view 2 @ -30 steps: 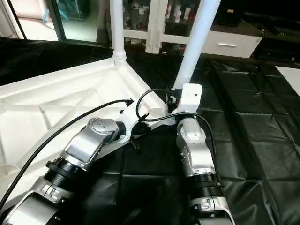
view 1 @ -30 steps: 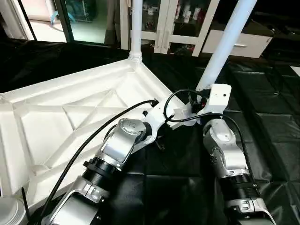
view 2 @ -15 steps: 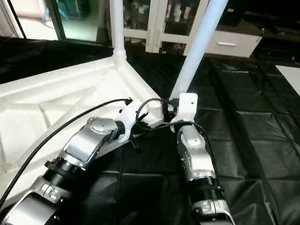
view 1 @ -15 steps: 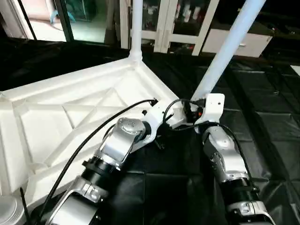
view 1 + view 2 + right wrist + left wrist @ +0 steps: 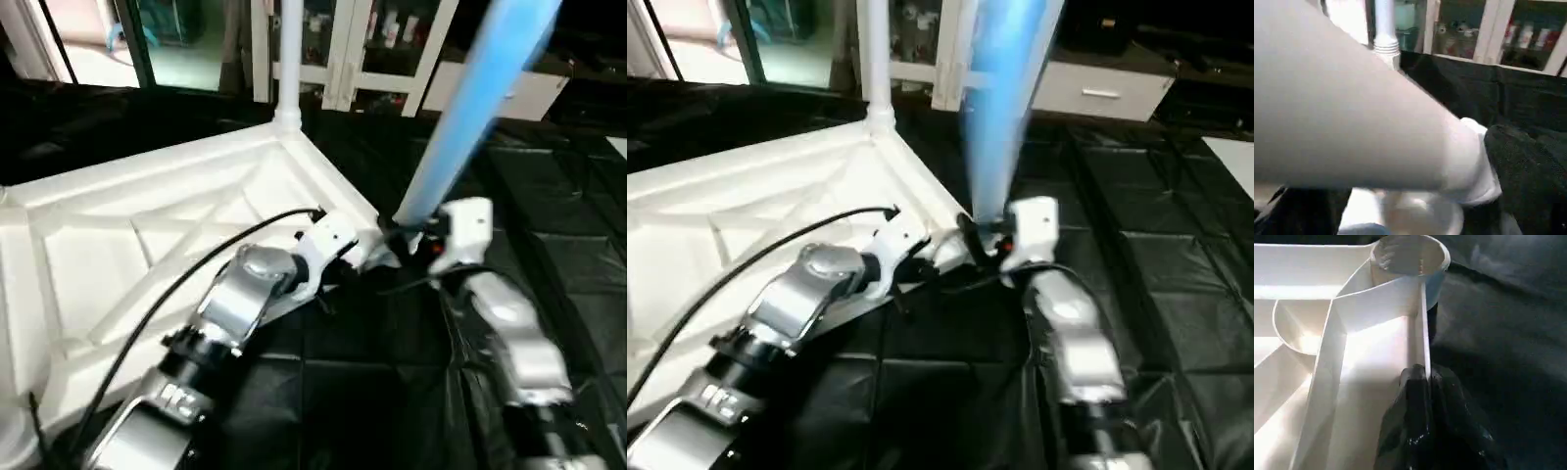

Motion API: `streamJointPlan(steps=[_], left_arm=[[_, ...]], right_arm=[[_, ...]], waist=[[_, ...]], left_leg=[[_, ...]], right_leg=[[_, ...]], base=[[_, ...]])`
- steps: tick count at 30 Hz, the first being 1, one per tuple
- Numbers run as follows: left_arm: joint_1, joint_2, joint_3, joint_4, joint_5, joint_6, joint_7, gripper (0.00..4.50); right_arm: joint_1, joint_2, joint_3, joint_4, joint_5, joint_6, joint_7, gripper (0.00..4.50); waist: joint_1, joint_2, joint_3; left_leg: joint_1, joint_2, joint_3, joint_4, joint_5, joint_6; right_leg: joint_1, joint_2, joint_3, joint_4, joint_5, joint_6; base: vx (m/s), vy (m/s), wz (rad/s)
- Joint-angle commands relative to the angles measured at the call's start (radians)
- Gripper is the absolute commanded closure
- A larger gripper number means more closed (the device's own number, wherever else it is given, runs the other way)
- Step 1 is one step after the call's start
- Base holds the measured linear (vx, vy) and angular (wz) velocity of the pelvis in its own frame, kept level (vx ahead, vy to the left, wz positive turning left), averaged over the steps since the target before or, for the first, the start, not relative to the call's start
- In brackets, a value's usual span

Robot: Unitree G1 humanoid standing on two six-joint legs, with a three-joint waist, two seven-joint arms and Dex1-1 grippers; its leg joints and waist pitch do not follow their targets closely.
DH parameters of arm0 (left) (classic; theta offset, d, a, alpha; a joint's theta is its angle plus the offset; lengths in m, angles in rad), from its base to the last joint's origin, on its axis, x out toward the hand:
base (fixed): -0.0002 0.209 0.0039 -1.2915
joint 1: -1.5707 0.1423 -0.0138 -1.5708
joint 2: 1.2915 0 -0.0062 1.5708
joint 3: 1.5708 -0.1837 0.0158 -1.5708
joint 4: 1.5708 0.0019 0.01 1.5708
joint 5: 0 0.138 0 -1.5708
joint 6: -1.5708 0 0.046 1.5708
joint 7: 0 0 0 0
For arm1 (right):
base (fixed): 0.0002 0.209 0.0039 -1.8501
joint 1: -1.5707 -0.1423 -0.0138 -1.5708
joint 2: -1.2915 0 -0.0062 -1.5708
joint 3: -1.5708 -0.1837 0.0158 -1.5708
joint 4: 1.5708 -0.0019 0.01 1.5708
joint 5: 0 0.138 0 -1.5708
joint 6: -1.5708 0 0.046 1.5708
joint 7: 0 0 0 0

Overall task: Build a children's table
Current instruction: Pick table leg

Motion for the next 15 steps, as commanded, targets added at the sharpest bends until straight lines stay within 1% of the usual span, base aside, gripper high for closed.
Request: streamJointPlan(steps=[1, 2, 4, 5, 6, 8, 9, 12, 14, 15], left_arm=[[-0.003, -0.006, -0.001, -0.051, -0.025, -0.043, -0.021, 4.5], [0.0, -0.002, -0.002, -0.055, -0.027, -0.042, -0.023, 4.5], [0.004, 0.003, -0.005, -0.059, -0.028, -0.041, -0.026, 4.5], [0.008, 0.007, -0.007, -0.062, -0.029, -0.041, -0.029, 4.5], [0.011, 0.009, -0.009, -0.063, -0.03, -0.041, -0.032, 4.5], [0.015, 0.015, -0.012, -0.068, -0.033, -0.04, -0.034, 4.5], [0.016, 0.015, -0.013, -0.069, -0.034, -0.04, -0.034, 4.5], [0.016, 0.018, -0.013, -0.072, -0.034, -0.038, -0.037, 4.5], [0.016, 0.02, -0.012, -0.073, -0.034, -0.039, -0.038, 4.5], [0.015, 0.023, -0.011, -0.073, -0.033, -0.039, -0.039, 4.5]], right_arm=[[0.005, -0.012, -0.038, -0.026, 0.025, 0.021, 0.017, 0.3], [0.009, -0.02, -0.047, -0.027, 0.027, 0.028, 0.018, 0.3], [0.012, -0.029, -0.052, -0.026, 0.025, 0.03, 0.016, 0.3], [0.016, -0.036, -0.051, -0.027, 0.024, 0.028, 0.019, 0.3], [0.021, -0.038, -0.05, -0.029, 0.022, 0.025, 0.019, 0.3], [0.041, -0.037, -0.045, -0.047, 0.031, 0.029, 0.02, 0.3], [0.044, -0.037, -0.044, -0.05, 0.033, 0.03, 0.02, 0.3], [0.053, -0.024, -0.047, -0.062, 0.047, 0.036, 0.025, 0.3], [0.053, -0.019, -0.05, -0.064, 0.051, 0.035, 0.028, 0.67], [0.052, -0.019, -0.049, -0.063, 0.051, 0.027, 0.029, 0.67]], waist=[[0.002, -0.001, -0.067], [0.001, 0.002, -0.066], [0.001, 0.001, -0.066], [0.002, 0.002, -0.067], [0.001, 0.0, -0.067], [0.003, 0.001, -0.068], [0.004, 0.0, -0.069], [0.003, 0.0, -0.069], [0.004, 0.0, -0.069], [0.004, 0.001, -0.069]], left_leg=[[0.027, 0.068, -0.028, -0.063, -0.171, 0.065], [0.026, 0.068, -0.029, -0.064, -0.179, 0.059], [0.027, 0.067, -0.03, -0.064, -0.177, 0.053], [0.027, 0.068, -0.03, -0.063, -0.175, 0.052], [0.026, 0.067, -0.029, -0.063, -0.169, 0.055], [0.025, 0.067, -0.029, -0.062, -0.162, 0.059], [0.024, 0.067, -0.03, -0.061, -0.146, 0.067], [0.024, 0.067, -0.03, -0.061, -0.147, 0.072], [0.025, 0.067, -0.029, -0.061, -0.151, 0.072], [0.026, 0.068, -0.029, -0.061, -0.152, 0.07]], right_leg=[[0.042, -0.072, 0.044, -0.067, -0.176, -0.212], [0.042, -0.073, 0.044, -0.07, -0.191, -0.209], [0.041, -0.073, 0.044, -0.07, -0.199, -0.204], [0.041, -0.073, 0.044, -0.07, -0.193, -0.203], [0.041, -0.073, 0.044, -0.069, -0.188, -0.203], [0.042, -0.074, 0.044, -0.068, -0.179, -0.204], [0.043, -0.073, 0.043, -0.064, -0.155, -0.21], [0.043, -0.073, 0.042, -0.065, -0.156, -0.216], [0.042, -0.073, 0.043, -0.065, -0.163, -0.216], [0.041, -0.074, 0.043, -0.066, -0.167, -0.217]], base=[[0.0, 0.0, 0.0], [0.0, 0.0, 0.0], [0.0, 0.0, 0.0], [0.0, 0.0, 0.0], [0.0, 0.0, 0.0], [0.0, 0.0, 0.0], [0.0, 0.0, 0.0], [0.0, 0.0, 0.0], [0.0, 0.0, 0.0], [0.0, 0.0, 0.0]])
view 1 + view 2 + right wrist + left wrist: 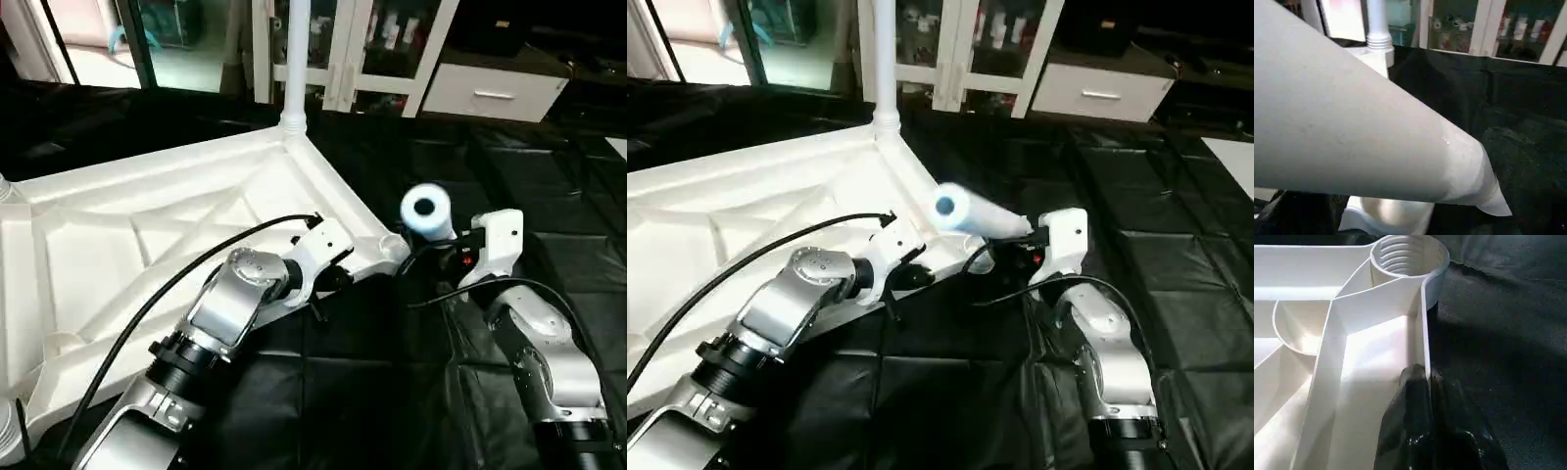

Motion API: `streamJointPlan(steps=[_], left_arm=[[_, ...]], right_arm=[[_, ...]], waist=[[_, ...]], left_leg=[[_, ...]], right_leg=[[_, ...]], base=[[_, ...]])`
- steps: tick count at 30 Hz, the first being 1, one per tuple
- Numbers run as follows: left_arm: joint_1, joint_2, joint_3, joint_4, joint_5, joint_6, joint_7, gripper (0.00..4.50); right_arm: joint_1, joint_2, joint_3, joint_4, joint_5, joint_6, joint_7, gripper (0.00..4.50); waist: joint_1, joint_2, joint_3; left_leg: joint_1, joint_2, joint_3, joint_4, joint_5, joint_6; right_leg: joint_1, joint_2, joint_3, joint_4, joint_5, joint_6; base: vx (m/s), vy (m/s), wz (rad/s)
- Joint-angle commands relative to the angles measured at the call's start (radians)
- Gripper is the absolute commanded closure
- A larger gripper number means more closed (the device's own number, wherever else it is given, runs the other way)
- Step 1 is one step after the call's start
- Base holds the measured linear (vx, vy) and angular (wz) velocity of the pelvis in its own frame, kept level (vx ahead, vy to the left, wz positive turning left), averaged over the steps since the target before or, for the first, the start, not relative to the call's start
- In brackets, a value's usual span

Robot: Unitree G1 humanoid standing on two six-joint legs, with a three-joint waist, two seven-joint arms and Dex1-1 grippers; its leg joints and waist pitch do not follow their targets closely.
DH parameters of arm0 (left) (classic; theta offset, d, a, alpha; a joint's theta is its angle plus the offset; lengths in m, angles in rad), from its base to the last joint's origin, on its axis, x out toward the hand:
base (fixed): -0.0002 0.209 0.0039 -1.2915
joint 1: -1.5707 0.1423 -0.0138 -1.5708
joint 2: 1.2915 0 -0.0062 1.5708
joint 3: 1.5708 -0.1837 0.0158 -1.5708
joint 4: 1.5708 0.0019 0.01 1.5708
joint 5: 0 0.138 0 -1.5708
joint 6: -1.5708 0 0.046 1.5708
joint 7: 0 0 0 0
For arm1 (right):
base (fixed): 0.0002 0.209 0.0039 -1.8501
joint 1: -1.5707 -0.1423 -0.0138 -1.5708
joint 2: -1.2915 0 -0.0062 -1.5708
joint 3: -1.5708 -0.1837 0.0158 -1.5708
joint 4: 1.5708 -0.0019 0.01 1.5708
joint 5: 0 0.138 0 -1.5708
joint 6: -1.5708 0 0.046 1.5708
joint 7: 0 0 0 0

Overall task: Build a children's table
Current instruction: Pick table leg

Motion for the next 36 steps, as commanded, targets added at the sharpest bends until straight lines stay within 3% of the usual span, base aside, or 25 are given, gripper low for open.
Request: streamJointPlan(steps=[1, 14, 22, 23, 28, 31, 34, 36], left_arm=[[0.0, 0.003, 0.0, -0.047, -0.028, -0.035, -0.02, 4.5], [0.004, 0.011, -0.003, -0.05, -0.031, -0.043, -0.023, 4.5], [0.009, 0.025, -0.019, -0.064, -0.039, -0.081, -0.054, 4.5], [0.012, 0.039, -0.032, -0.071, -0.041, -0.104, -0.083, 4.5], [0.017, 0.059, -0.046, -0.07, -0.049, -0.149, -0.125, 4.5], [0.014, 0.066, -0.048, -0.06, -0.053, -0.196, -0.146, 4.5], [0.009, 0.085, -0.058, -0.039, -0.046, -0.309, -0.185, 4.5], [0.005, 0.083, -0.042, -0.026, -0.061, -0.302, -0.189, 4.5]], right_arm=[[0.008, -0.003, -0.023, -0.024, 0.031, 0.003, 0.009, 0.72], [0.005, -0.025, -0.026, -0.034, 0.016, -0.01, 0.02, 1.81], [-0.057, -0.103, -0.058, -0.001, 0.002, -0.021, 0.031, 2.27], [-0.111, -0.143, -0.086, 0.023, 0.016, 0.002, 0.043, 2.44], [-0.19, -0.189, -0.126, 0.045, 0.095, 0.07, 0.104, 2.71], [-0.216, -0.206, -0.14, 0.056, 0.138, 0.109, 0.131, 2.75], [-0.236, -0.213, -0.154, 0.066, 0.168, 0.136, 0.152, 2.75], [-0.242, -0.21, -0.158, 0.072, 0.173, 0.14, 0.152, 2.76]], waist=[[0.005, 0.0, -0.07], [0.007, -0.002, -0.076], [0.01, -0.004, -0.08], [0.01, -0.004, -0.081], [0.015, -0.006, -0.079], [0.02, -0.007, -0.082], [0.028, -0.006, -0.081], [0.032, -0.006, -0.082]], left_leg=[[0.026, 0.067, -0.03, -0.062, -0.151, 0.067], [0.026, 0.066, -0.028, -0.057, -0.122, 0.076], [0.028, 0.066, -0.027, -0.053, -0.141, 0.065], [0.029, 0.065, -0.028, -0.053, -0.152, 0.059], [0.029, 0.064, -0.025, -0.05, -0.174, 0.053], [0.031, 0.065, -0.025, -0.048, -0.17, 0.053], [0.032, 0.065, -0.025, -0.049, -0.167, 0.048], [0.034, 0.066, -0.024, -0.049, -0.17, 0.034]], right_leg=[[0.042, -0.073, 0.043, -0.066, -0.169, -0.214], [0.045, -0.073, 0.043, -0.06, -0.132, -0.222], [0.046, -0.073, 0.042, -0.059, -0.162, -0.221], [0.046, -0.072, 0.042, -0.06, -0.181, -0.214], [0.042, -0.072, 0.043, -0.063, -0.218, -0.2], [0.042, -0.073, 0.043, -0.062, -0.227, -0.198], [0.039, -0.074, 0.042, -0.065, -0.244, -0.192], [0.037, -0.073, 0.041, -0.063, -0.251, -0.19]], base=[[0.0, 0.0, 0.0], [0.0, 0.0, 0.0], [0.0, 0.0, 0.0], [0.0, 0.0, 0.0], [0.0, 0.0, 0.0], [0.0, 0.0, 0.0], [0.0, 0.0, 0.0], [0.0, 0.0, 0.0]])
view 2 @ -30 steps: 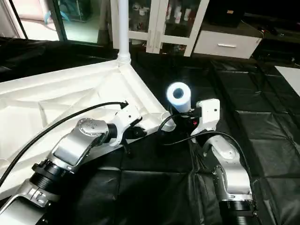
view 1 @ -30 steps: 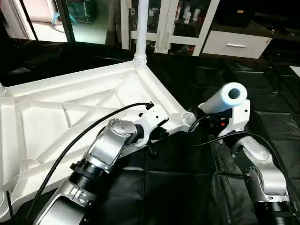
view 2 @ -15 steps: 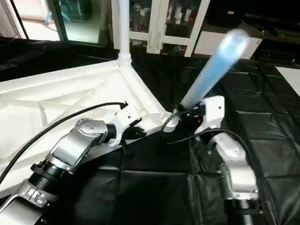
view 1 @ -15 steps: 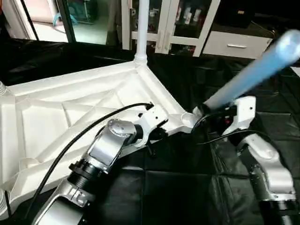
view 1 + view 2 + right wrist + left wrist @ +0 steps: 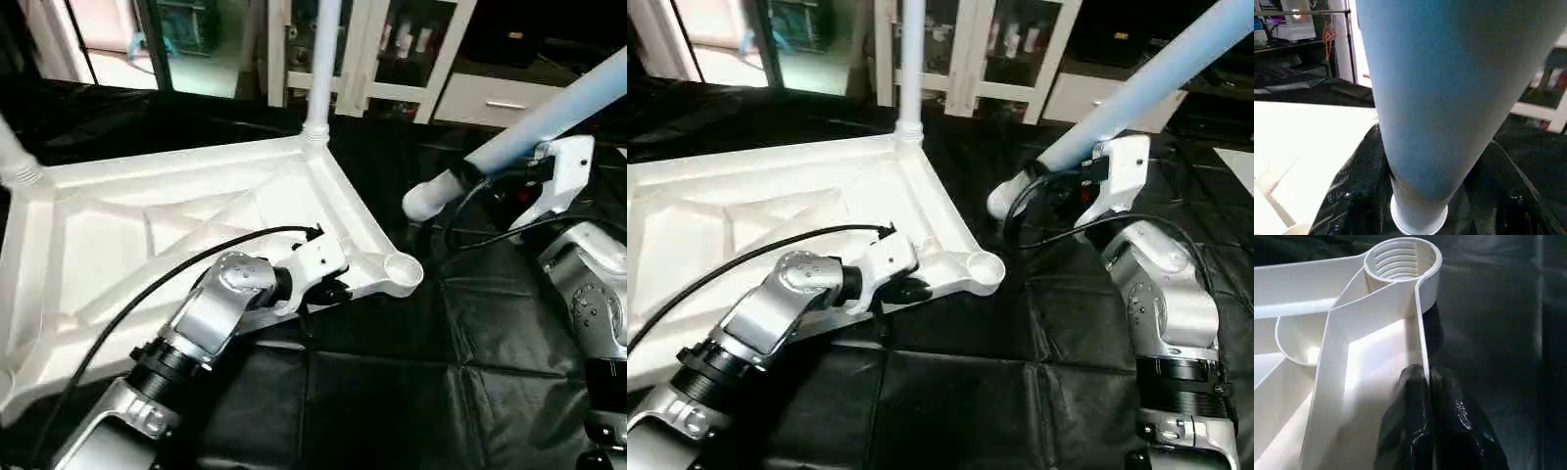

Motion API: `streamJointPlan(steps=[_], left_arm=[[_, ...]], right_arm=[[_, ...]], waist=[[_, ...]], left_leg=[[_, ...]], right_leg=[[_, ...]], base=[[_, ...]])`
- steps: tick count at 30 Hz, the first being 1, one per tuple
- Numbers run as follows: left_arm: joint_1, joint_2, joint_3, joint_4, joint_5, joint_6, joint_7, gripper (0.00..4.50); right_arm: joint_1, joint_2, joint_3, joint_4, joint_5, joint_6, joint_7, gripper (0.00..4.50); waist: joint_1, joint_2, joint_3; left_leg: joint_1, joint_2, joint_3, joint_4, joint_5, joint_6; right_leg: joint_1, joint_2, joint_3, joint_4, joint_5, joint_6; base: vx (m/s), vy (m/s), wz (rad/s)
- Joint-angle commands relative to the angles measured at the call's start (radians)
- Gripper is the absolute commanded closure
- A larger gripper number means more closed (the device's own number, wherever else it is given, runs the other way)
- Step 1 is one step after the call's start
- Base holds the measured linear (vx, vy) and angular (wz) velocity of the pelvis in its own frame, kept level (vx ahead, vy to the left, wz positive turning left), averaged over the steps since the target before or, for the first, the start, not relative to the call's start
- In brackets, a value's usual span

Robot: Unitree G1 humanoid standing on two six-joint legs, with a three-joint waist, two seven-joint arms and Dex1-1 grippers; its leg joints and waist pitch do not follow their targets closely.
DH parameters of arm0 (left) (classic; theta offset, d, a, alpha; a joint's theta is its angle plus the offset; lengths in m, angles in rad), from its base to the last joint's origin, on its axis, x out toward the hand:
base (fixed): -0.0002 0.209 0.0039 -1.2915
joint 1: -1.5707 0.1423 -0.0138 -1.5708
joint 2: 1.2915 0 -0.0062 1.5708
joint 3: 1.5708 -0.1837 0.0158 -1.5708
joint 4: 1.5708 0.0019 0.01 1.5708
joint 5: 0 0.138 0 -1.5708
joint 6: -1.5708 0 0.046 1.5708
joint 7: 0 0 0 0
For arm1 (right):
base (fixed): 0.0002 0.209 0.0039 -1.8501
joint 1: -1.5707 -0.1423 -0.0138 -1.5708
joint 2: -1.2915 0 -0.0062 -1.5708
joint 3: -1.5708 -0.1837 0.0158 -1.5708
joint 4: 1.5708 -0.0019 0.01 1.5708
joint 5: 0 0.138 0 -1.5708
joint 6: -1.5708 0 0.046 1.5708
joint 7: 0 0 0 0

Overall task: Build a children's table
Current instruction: Pick table leg

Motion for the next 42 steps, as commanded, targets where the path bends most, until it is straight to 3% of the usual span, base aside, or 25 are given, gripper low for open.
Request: streamJointPlan(steps=[1, 2, 6, 7, 10, 11, 12, 14, 15, 16, 17, 20, 25, 27, 28, 29, 31, 32, 33, 36, 39, 42], left_arm=[[-0.029, -0.026, 0.031, -0.025, -0.06, -0.085, -0.027, 4.5], [-0.032, -0.02, 0.045, -0.027, -0.071, -0.081, -0.034, 3.93], [-0.035, 0.002, 0.077, -0.057, -0.105, -0.069, -0.064, 3.87], [-0.035, 0.011, 0.082, -0.066, -0.111, -0.07, -0.075, 3.55], [-0.044, 0.035, 0.107, -0.093, -0.145, -0.068, -0.111, 3.5], [-0.047, 0.04, 0.114, -0.099, -0.154, -0.062, -0.119, 3.22], [-0.049, 0.043, 0.117, -0.102, -0.158, -0.059, -0.123, 3.22], [-0.065, 0.047, 0.144, -0.122, -0.189, -0.042, -0.146, 3.08], [-0.099, 0.027, 0.201, -0.122, -0.237, -0.042, -0.129, 3.06], [-0.099, 0.027, 0.201, -0.122, -0.237, -0.042, -0.129, 2.98], [-0.114, 0.016, 0.225, -0.118, -0.262, -0.041, -0.118, 2.84], [-0.192, -0.029, 0.34, -0.095, -0.366, -0.011, -0.053, 2.66], [-0.263, -0.076, 0.408, -0.16, -0.498, 0.047, -0.049, 2.29], [-0.299, -0.117, 0.434, -0.208, -0.586, 0.104, -0.039, 2.06], [-0.299, -0.117, 0.434, -0.208, -0.586, 0.104, -0.039, 1.94], [-0.316, -0.147, 0.431, -0.233, -0.616, 0.142, -0.024, 1.94], [-0.317, -0.15, 0.43, -0.234, -0.617, 0.145, -0.023, 1.85], [-0.32, -0.161, 0.425, -0.238, -0.627, 0.16, -0.019, 1.63], [-0.32, -0.161, 0.425, -0.238, -0.627, 0.16, -0.019, 1.63], [-0.331, -0.194, 0.404, -0.208, -0.59, 0.162, 0.044, 1.48], [-0.348, -0.209, 0.413, -0.179, -0.576, 0.163, 0.097, 1.09], [-0.355, -0.212, 0.423, -0.166, -0.571, 0.165, 0.122, 1.07]], right_arm=[[-0.028, -0.015, -0.034, -0.001, 0.018, 0.015, 0.001, 2.76], [-0.026, -0.012, -0.036, -0.007, 0.021, 0.019, 0.0, 2.77], [-0.021, -0.002, -0.042, -0.028, 0.038, 0.036, -0.002, 2.77], [-0.022, -0.004, -0.041, -0.032, 0.043, 0.041, -0.002, 2.77], [-0.04, -0.02, -0.053, -0.03, 0.07, 0.064, 0.011, 2.77], [-0.048, -0.023, -0.059, -0.027, 0.081, 0.072, 0.015, 2.77], [-0.052, -0.025, -0.062, -0.026, 0.088, 0.077, 0.017, 2.77], [-0.082, -0.041, -0.081, -0.024, 0.138, 0.138, 0.046, 2.77], [-0.093, -0.09, -0.061, -0.043, 0.188, 0.23, 0.133, 2.77], [-0.093, -0.09, -0.061, -0.043, 0.188, 0.23, 0.133, 2.77], [-0.091, -0.113, -0.044, -0.055, 0.198, 0.253, 0.174, 2.77], [-0.082, -0.184, 0.035, -0.087, 0.141, 0.237, 0.268, 2.77], [-0.133, -0.229, 0.114, -0.094, 0.073, 0.271, 0.262, 2.77], [-0.167, -0.276, 0.213, -0.103, -0.015, 0.28, 0.269, 2.77], [-0.167, -0.276, 0.213, -0.103, -0.015, 0.28, 0.269, 2.77], [-0.189, -0.313, 0.307, -0.128, -0.093, 0.275, 0.292, 2.77], [-0.191, -0.316, 0.316, -0.131, -0.099, 0.276, 0.294, 2.77], [-0.199, -0.329, 0.351, -0.149, -0.12, 0.279, 0.312, 2.77], [-0.199, -0.329, 0.351, -0.149, -0.12, 0.279, 0.312, 2.77], [-0.227, -0.357, 0.451, -0.192, -0.204, 0.259, 0.36, 2.77], [-0.248, -0.351, 0.47, -0.199, -0.22, 0.259, 0.356, 2.77], [-0.258, -0.348, 0.472, -0.197, -0.222, 0.26, 0.349, 2.77]], waist=[[-0.001, -0.005, -0.081], [0.003, -0.005, -0.083], [0.007, -0.001, -0.085], [0.007, -0.002, -0.085], [0.005, 0.002, -0.087], [0.005, 0.001, -0.087], [0.005, 0.002, -0.087], [0.006, 0.003, -0.088], [0.006, 0.003, -0.089], [0.009, 0.004, -0.089], [0.012, 0.006, -0.089], [0.015, -0.001, -0.09], [0.014, -0.003, -0.089], [0.014, -0.003, -0.089], [0.014, -0.005, -0.09], [0.016, -0.002, -0.087], [0.014, -0.004, -0.088], [0.016, -0.006, -0.087], [0.016, -0.007, -0.088], [0.015, -0.008, -0.089], [0.014, -0.007, -0.088], [0.014, -0.006, -0.089]], left_leg=[[0.033, 0.063, -0.024, -0.063, -0.17, 0.031], [0.032, 0.064, -0.025, -0.064, -0.165, 0.024], [0.031, 0.064, -0.026, -0.064, -0.164, 0.016], [0.03, 0.064, -0.026, -0.064, -0.161, 0.018], [0.031, 0.062, -0.025, -0.062, -0.153, 0.018], [0.031, 0.061, -0.024, -0.062, -0.152, 0.017], [0.031, 0.061, -0.024, -0.062, -0.151, 0.015], [0.034, 0.062, -0.023, -0.061, -0.15, 0.017], [0.033, 0.06, -0.023, -0.06, -0.149, 0.02], [0.034, 0.062, -0.022, -0.057, -0.152, 0.021], [0.035, 0.063, -0.022, -0.057, -0.155, 0.02], [0.031, 0.064, -0.024, -0.055, -0.176, 0.005], [0.03, 0.063, -0.026, -0.054, -0.178, -0.007], [0.028, 0.062, -0.026, -0.051, -0.164, -0.012], [0.029, 0.064, -0.025, -0.051, -0.163, -0.015], [0.029, 0.063, -0.026, -0.05, -0.169, -0.02], [0.028, 0.063, -0.026, -0.049, -0.174, -0.019], [0.027, 0.063, -0.026, -0.048, -0.179, -0.006], [0.027, 0.063, -0.027, -0.048, -0.175, -0.003], [0.028, 0.066, -0.029, -0.048, -0.171, -0.004], [0.03, 0.065, -0.028, -0.047, -0.186, -0.007], [0.029, 0.065, -0.03, -0.048, -0.19, -0.005]], right_leg=[[0.037, -0.072, 0.042, -0.078, -0.253, -0.188], [0.038, -0.073, 0.042, -0.075, -0.253, -0.185], [0.039, -0.074, 0.04, -0.072, -0.222, -0.202], [0.041, -0.072, 0.039, -0.069, -0.208, -0.205], [0.041, -0.07, 0.039, -0.064, -0.188, -0.208], [0.042, -0.07, 0.039, -0.064, -0.186, -0.209], [0.043, -0.071, 0.04, -0.063, -0.185, -0.212], [0.043, -0.07, 0.04, -0.062, -0.178, -0.218], [0.046, -0.068, 0.039, -0.06, -0.168, -0.227], [0.048, -0.069, 0.039, -0.06, -0.157, -0.237], [0.045, -0.071, 0.039, -0.061, -0.158, -0.239], [0.05, -0.075, 0.035, -0.062, -0.191, -0.24], [0.049, -0.076, 0.036, -0.065, -0.232, -0.232], [0.049, -0.075, 0.036, -0.06, -0.219, -0.238], [0.051, -0.075, 0.036, -0.06, -0.217, -0.241], [0.049, -0.075, 0.037, -0.062, -0.231, -0.237], [0.051, -0.075, 0.038, -0.063, -0.237, -0.233], [0.051, -0.077, 0.04, -0.067, -0.254, -0.217], [0.051, -0.075, 0.04, -0.067, -0.258, -0.207], [0.051, -0.072, 0.039, -0.064, -0.242, -0.205], [0.048, -0.072, 0.04, -0.067, -0.258, -0.203], [0.051, -0.074, 0.04, -0.068, -0.267, -0.193]], base=[[0.0, 0.0, 0.0], [0.0, 0.0, 0.0], [0.0, 0.0, 0.0], [0.0, 0.0, 0.0], [0.0, 0.0, 0.0], [0.0, 0.0, 0.0], [0.0, 0.0, 0.0], [0.0, 0.0, 0.0], [0.0, 0.0, 0.0], [0.0, 0.0, 0.0], [0.0, 0.0, 0.0], [0.0, 0.0, 0.0], [0.0, 0.0, 0.0], [0.0, 0.0, 0.0], [0.0, 0.0, 0.0], [0.0, 0.0, 0.0], [0.0, 0.0, 0.0], [0.0, 0.0, 0.0], [0.0, 0.0, 0.0], [0.0, 0.0, 0.0], [0.0, 0.0, 0.0], [0.0, 0.0, 0.0]])
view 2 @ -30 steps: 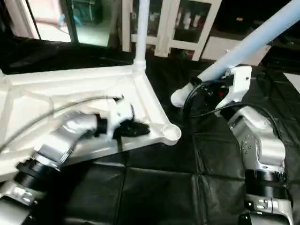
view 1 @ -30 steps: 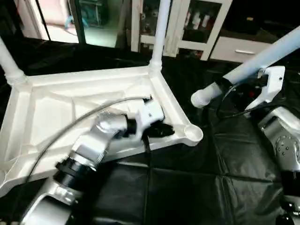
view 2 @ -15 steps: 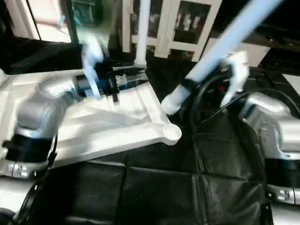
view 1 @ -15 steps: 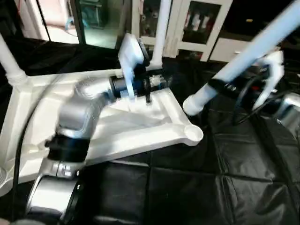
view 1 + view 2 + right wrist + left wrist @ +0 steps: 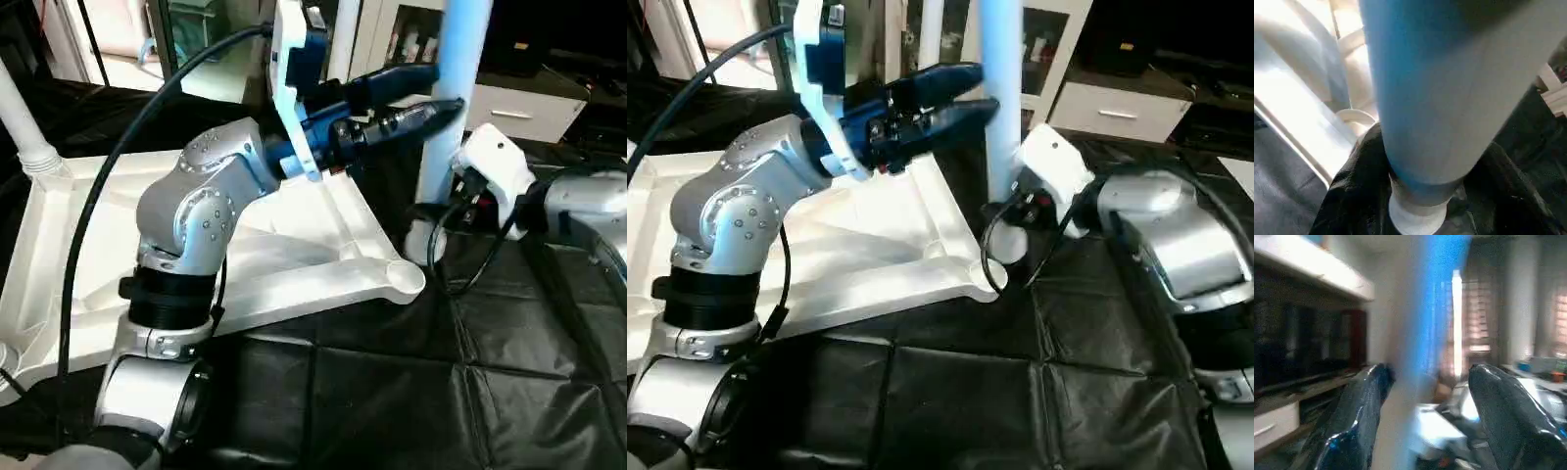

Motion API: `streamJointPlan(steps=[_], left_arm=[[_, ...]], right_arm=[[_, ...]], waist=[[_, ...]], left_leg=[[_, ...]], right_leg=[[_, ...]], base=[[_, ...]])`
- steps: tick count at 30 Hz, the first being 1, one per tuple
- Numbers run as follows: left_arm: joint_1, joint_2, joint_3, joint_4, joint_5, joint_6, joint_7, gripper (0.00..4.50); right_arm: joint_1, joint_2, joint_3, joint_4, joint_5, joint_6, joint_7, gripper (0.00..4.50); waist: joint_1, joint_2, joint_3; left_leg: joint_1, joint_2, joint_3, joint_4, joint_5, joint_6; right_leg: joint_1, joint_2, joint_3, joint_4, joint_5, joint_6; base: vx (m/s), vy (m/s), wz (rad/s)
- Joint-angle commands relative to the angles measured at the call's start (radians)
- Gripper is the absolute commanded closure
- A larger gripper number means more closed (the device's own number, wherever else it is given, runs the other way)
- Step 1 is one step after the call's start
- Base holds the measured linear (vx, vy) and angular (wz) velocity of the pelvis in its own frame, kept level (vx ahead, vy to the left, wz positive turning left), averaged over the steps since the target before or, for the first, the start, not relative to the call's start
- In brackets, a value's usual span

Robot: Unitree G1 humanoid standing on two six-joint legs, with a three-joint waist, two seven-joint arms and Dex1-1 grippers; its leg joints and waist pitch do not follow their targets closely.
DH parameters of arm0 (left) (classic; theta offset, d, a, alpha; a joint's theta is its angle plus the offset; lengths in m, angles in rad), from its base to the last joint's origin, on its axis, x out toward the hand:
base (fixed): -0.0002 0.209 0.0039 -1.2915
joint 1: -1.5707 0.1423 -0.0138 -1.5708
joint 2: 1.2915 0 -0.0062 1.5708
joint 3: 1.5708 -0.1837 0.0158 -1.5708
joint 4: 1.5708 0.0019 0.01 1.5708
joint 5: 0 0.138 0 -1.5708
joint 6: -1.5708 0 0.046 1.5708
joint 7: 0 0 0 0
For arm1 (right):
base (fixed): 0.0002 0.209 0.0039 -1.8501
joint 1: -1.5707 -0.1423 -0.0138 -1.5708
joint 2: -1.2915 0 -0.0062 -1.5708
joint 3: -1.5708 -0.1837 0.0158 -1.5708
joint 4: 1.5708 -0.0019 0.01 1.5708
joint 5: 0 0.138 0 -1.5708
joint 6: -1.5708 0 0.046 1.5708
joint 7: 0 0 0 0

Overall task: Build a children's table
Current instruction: Pick table leg

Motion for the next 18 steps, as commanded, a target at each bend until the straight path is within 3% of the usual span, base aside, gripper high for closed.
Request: streamJointPlan(steps=[1, 2, 10, 14, 15, 18], left_arm=[[-0.036, -0.012, 0.002, 0.023, 0.018, 0.017, 0.073, 1.01], [-0.036, -0.011, 0.004, 0.025, 0.018, 0.02, 0.08, 0.74], [-0.023, -0.03, 0.044, -0.009, -0.036, 0.022, 0.105, 0.26], [-0.032, -0.043, 0.058, -0.007, -0.069, 0.04, 0.114, 0.25], [-0.033, -0.046, 0.062, -0.005, -0.076, 0.045, 0.121, 0.5], [-0.03, -0.037, 0.049, -0.013, -0.084, 0.063, 0.112, 0.62]], right_arm=[[-0.035, -0.005, 0.023, -0.019, -0.022, -0.014, 0.002, 2.78], [-0.036, -0.003, 0.021, -0.018, -0.024, -0.014, -0.002, 2.78], [-0.033, -0.009, 0.033, -0.042, -0.056, -0.002, 0.024, 2.78], [-0.034, -0.005, 0.042, -0.044, -0.057, -0.001, 0.018, 2.78], [-0.034, -0.002, 0.043, -0.043, -0.056, -0.002, 0.014, 2.78], [-0.035, 0.011, 0.04, -0.037, -0.063, -0.005, 0.009, 2.78]], waist=[[0.002, -0.006, -0.09], [0.003, -0.006, -0.09], [0.006, -0.008, -0.092], [0.006, -0.006, -0.093], [0.007, -0.006, -0.092], [0.007, -0.005, -0.092]], left_leg=[[0.03, 0.062, -0.031, -0.064, -0.187, -0.005], [0.03, 0.061, -0.03, -0.063, -0.183, -0.001], [0.027, 0.061, -0.029, -0.061, -0.154, 0.008], [0.028, 0.06, -0.028, -0.06, -0.145, 0.018], [0.028, 0.06, -0.029, -0.06, -0.151, 0.016], [0.029, 0.06, -0.029, -0.061, -0.164, 0.01]], right_leg=[[0.044, -0.073, 0.041, -0.072, -0.258, -0.193], [0.044, -0.075, 0.042, -0.073, -0.252, -0.196], [0.047, -0.074, 0.042, -0.065, -0.204, -0.213], [0.048, -0.073, 0.042, -0.063, -0.176, -0.226], [0.048, -0.073, 0.041, -0.063, -0.183, -0.227], [0.047, -0.073, 0.041, -0.066, -0.211, -0.218]], base=[[0.0, 0.0, 0.0], [0.0, 0.0, 0.0], [0.0, 0.0, 0.0], [0.0, 0.0, 0.0], [0.0, 0.0, 0.0], [0.0, 0.0, 0.0]])
